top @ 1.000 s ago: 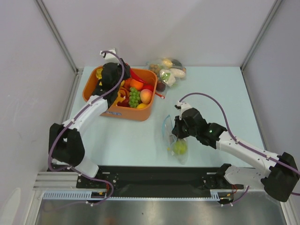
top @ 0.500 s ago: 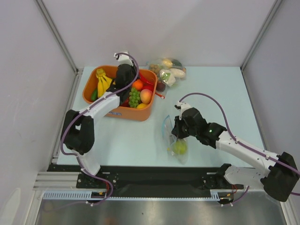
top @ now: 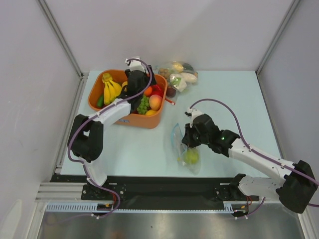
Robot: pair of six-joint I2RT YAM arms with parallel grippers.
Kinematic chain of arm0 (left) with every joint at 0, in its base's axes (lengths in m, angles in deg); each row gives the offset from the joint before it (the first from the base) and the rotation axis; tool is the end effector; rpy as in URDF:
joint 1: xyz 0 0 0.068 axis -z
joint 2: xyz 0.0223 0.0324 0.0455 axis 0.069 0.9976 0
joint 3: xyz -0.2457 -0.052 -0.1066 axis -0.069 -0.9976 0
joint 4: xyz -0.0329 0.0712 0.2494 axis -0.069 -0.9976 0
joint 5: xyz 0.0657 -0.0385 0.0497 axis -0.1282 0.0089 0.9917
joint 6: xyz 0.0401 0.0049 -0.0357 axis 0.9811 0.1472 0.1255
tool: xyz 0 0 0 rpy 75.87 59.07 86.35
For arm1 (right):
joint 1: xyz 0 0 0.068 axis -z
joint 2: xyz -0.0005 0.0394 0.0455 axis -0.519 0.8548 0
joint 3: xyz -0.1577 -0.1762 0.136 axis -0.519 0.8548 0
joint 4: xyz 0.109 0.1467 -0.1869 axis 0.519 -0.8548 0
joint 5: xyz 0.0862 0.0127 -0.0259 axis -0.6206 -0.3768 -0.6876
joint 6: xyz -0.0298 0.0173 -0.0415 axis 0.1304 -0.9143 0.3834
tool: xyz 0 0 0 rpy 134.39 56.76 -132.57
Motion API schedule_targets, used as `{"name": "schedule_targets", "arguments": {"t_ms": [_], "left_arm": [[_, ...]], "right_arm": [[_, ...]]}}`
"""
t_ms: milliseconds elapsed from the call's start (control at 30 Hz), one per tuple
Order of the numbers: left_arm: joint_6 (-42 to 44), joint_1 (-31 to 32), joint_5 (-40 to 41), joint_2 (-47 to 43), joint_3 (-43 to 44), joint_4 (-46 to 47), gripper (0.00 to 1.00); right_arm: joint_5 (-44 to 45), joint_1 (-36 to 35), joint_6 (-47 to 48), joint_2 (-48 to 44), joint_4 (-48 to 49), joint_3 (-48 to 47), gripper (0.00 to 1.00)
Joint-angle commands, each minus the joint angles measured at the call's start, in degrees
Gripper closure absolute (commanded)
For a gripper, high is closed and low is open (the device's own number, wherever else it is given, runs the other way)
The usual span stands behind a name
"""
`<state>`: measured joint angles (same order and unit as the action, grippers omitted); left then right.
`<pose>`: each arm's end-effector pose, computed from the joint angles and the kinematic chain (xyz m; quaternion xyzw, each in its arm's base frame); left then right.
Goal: Open the zip-top bag and remove the fake food
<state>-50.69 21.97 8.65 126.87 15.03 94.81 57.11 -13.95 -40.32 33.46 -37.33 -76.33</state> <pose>0.3931 -0.1770 0.2950 -0.0718 0.7570 -0.1131 0.6395 0.1686 0.1710 0.2579 -0.1748 0.8931 0.2407 0.3375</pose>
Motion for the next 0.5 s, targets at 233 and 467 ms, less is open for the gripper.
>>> {"name": "schedule_targets", "arguments": {"t_ms": [233,467], "left_arm": [[0.83,0.43,0.41,-12.61,-10.05,5.51,0.17],[3.46,3.06,-9.43,-23.96,-18.5,3.76,0.23]], "right_arm": [[-0.57,0.39,0.41,-0.22,1.39,0.58,1.0],[0.66,0.74,0.68,-1.8,0.33,0.41,1.0]]}}
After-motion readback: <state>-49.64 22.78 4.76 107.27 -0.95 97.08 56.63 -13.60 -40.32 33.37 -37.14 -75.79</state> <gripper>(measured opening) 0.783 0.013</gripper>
